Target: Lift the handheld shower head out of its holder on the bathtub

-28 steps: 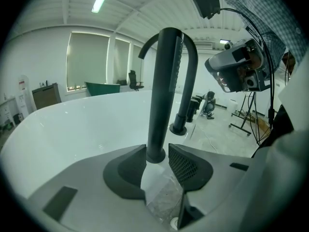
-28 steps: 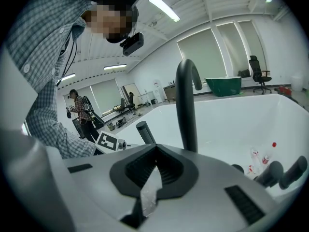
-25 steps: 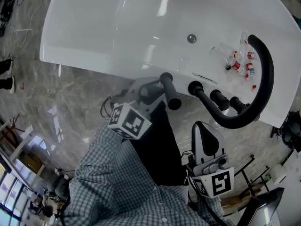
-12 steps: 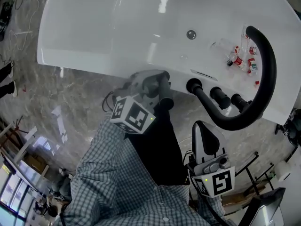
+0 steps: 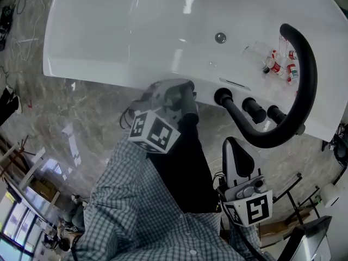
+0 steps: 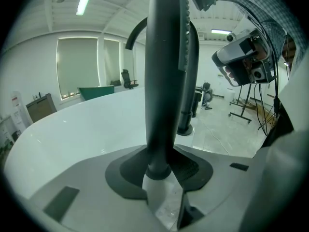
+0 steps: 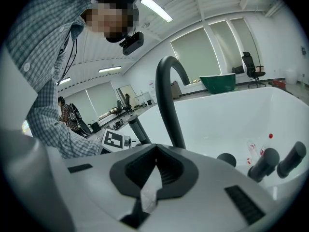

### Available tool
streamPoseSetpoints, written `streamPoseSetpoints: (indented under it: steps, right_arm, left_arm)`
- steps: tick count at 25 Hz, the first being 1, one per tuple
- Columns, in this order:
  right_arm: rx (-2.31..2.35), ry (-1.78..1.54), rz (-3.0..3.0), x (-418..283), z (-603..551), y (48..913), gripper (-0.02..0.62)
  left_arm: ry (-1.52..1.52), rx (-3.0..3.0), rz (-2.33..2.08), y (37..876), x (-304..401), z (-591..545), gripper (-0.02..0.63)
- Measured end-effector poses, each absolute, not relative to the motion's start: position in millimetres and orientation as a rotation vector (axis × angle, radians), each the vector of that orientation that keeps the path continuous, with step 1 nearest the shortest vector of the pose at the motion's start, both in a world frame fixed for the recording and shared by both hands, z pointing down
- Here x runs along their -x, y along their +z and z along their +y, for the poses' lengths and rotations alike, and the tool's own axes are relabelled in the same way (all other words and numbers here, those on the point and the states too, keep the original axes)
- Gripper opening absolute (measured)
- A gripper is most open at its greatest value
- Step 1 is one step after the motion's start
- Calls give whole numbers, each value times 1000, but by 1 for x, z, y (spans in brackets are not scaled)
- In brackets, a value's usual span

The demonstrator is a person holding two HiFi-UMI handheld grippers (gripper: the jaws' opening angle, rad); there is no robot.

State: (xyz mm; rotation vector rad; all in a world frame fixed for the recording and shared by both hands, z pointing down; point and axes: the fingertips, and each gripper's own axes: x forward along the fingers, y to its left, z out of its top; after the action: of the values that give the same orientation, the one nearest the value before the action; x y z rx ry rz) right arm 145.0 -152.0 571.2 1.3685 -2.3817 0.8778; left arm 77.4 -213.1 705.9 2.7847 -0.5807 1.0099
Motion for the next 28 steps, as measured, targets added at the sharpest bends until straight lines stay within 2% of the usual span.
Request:
streamPoseSetpoints:
  steps: [28]
  right_arm:
    - [-1454, 733, -2393, -148, -164, 512, 15]
  left_arm:
    - [960, -2767, -625, 615, -59, -204, 124]
